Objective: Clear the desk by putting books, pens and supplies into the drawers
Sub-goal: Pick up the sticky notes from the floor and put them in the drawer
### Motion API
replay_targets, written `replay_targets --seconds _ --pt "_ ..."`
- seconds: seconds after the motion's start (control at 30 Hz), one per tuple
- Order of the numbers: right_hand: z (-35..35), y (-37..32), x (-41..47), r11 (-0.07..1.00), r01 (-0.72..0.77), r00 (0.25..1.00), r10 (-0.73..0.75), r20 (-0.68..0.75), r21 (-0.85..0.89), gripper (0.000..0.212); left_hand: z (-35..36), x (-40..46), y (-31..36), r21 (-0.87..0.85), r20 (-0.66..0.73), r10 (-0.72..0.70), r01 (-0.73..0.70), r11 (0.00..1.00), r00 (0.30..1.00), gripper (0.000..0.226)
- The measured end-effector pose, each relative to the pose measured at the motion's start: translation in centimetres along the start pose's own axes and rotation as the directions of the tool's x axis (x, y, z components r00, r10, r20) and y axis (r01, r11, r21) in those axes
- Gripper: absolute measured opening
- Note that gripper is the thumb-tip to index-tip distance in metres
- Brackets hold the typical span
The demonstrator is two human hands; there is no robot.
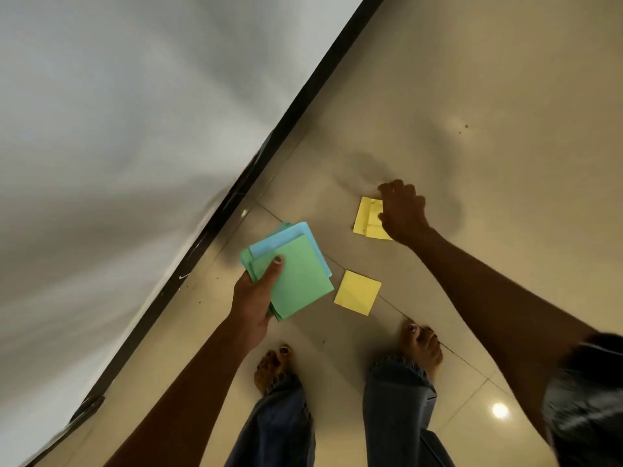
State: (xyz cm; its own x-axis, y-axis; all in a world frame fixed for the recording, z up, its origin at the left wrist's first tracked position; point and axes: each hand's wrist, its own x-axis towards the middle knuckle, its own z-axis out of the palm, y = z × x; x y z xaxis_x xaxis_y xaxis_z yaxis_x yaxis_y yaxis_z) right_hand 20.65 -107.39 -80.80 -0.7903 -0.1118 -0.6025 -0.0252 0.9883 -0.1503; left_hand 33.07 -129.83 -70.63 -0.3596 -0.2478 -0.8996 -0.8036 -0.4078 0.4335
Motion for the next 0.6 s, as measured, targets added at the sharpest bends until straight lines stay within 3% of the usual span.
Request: replay_targets --seconds 0.23,0.4,0.6 --pt "1.9 -1.7 1.1 0.999 0.038 0.999 -0.038 0.005 -0.017 0.067 -0.8 0.7 -1.0 -0.009 -0.005 -0.016 0.016 1.000 1.000 0.029" --pt "2.0 -0.5 0.7 0.999 0.038 0.998 -0.039 0.053 0.023 0.055 1.0 0.5 -0.7 0.004 0.022 -0.020 0.020 1.000 1.000 0.022" --pt "1.6 0.6 -3.3 0.938 0.127 0.975 -0.178 0.134 0.323 0.049 3.4 0.4 0.2 0.013 0.042 0.008 -0.008 1.000 0.999 0.023"
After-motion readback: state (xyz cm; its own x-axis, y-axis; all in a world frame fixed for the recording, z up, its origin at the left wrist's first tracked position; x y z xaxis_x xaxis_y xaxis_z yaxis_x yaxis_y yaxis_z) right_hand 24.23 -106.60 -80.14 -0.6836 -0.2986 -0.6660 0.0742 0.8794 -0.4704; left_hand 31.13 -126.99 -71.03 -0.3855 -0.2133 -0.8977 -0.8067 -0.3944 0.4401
